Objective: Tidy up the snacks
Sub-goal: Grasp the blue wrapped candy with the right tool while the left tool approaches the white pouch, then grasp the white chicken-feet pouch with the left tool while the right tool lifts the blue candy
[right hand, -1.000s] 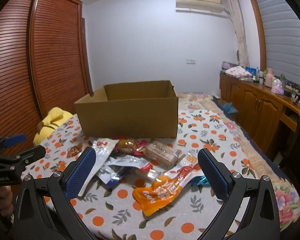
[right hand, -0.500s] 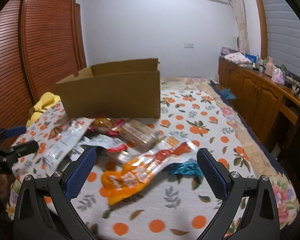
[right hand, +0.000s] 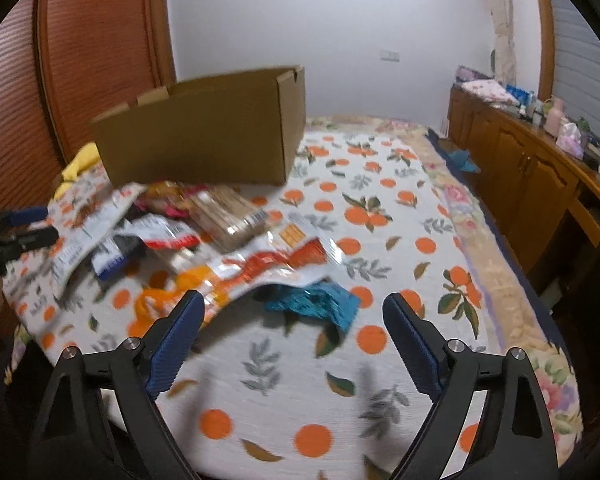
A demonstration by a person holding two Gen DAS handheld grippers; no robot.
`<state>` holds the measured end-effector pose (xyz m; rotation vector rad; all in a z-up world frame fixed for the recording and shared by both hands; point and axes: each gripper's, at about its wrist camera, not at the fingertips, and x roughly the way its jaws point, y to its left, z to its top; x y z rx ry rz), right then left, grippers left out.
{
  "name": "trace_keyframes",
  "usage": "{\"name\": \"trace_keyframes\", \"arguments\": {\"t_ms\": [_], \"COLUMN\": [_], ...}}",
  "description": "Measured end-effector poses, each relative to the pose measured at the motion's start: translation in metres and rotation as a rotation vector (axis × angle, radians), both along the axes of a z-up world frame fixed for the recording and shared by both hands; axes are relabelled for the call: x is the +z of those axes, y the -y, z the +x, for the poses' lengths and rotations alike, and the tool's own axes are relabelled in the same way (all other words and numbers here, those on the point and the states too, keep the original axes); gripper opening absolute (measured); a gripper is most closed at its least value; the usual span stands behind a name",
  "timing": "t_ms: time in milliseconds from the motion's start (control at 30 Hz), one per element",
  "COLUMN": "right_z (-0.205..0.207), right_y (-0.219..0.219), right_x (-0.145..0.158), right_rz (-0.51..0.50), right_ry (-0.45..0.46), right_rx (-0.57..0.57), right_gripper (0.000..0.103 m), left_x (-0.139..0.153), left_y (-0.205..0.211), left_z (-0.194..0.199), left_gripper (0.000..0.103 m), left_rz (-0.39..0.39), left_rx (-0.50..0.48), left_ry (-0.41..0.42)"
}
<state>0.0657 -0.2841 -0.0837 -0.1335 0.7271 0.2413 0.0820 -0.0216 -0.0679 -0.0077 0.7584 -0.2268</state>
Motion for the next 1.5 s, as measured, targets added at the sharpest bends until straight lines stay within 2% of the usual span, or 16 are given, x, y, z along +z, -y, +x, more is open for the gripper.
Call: {"name": "trace_keyframes", "arguments": {"t_ms": [233,367,500,600,667,700,933,1267,1500], "right_z": [0.019,0.031,0.042,0.047,0.046,0.045,0.038,0.033,0.033], "right_y": [0.008,0.008,0.008,0.01,0.012,0.013,0.021,0.021,0.02], "right_x": [-0.015,-0.02,-0.023,-0.023,-0.021,-0.021,-0.023,-0.025,-0.025], "right_rz": [-0.068,-0.071,-0.084,-0.08,-0.077,-0.075,-0.036,-0.038,-0.036], "right_ry": [-0.076,-0.102,-0.113,-0.117,-0.115,-0.113,-0.086,-0.05,-0.05], "right_rx": [0.044,0.067,0.075,0.079,0.078,0.074,0.046,0.032,0.031], "right_gripper": [0.084,0.081,0.072,0.059,0.042,0.03,0.027,0.027,0.027], "left_x": [-0.006,-0.007,-0.008,-0.011,-0.012,-0.013,-0.019,-0.029,-0.027], "left_y": [-0.002,-0.001,0.005,0.008,0.009,0.009,0.009,-0.005,-0.006], "left_z": [0.016,0.025,0.032,0.037,0.04,0.041,0.053,0.073,0.074], "left_gripper": [0.101,0.101,0.101,0.101,0.101,0.101,0.099,0.097,0.09], "left_rz": [-0.016,-0.016,-0.018,-0.02,-0.017,-0.019,-0.024,-0.089,-0.057], "left_rx": [-0.021,-0.022,-0.038,-0.048,-0.05,-0.05,-0.052,-0.03,-0.03], "left_ry": [-0.046,-0.061,-0.074,-0.088,-0.096,-0.1,-0.149,-0.25,-0.263]}}
